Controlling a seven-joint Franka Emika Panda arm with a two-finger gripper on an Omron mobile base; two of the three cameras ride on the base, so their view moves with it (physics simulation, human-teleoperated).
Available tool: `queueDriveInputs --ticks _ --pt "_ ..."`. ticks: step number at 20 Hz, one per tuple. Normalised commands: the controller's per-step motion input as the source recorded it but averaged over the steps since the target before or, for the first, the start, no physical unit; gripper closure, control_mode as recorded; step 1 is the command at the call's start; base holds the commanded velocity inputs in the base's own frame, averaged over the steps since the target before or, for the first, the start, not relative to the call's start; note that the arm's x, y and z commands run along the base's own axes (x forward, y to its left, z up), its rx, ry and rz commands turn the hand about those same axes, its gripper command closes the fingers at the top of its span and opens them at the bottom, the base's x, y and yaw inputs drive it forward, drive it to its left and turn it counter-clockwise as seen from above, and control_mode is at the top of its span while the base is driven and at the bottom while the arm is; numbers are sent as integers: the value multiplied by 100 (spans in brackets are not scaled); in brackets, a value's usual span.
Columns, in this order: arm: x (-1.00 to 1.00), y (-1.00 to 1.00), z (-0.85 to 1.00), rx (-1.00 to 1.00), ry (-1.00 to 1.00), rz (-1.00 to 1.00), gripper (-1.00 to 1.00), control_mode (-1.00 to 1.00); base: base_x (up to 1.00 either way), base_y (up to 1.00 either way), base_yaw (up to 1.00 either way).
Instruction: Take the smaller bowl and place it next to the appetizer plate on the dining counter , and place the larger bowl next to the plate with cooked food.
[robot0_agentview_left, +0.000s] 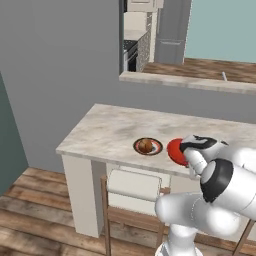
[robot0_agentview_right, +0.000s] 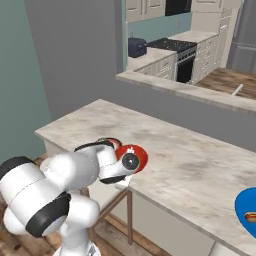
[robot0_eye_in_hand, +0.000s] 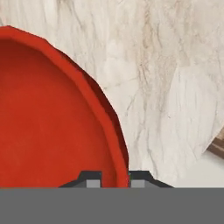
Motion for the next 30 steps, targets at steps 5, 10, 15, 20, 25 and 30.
queueDriveInputs --ticks 5,10,15,20,25,30 --pt "39 0 -32 0 0 0 100 -100 0 0 0" --pt "33 0 -6 0 0 0 100 -100 0 0 0" --pt "18 0 -6 0 0 0 -100 -100 0 0 0" --pt "2 0 -4 0 0 0 -100 -100 0 0 0" --pt "-1 0 0 0 0 0 -100 -100 0 0 0" --pt "-52 -1 67 1 -28 0 -100 -100 0 0 0"
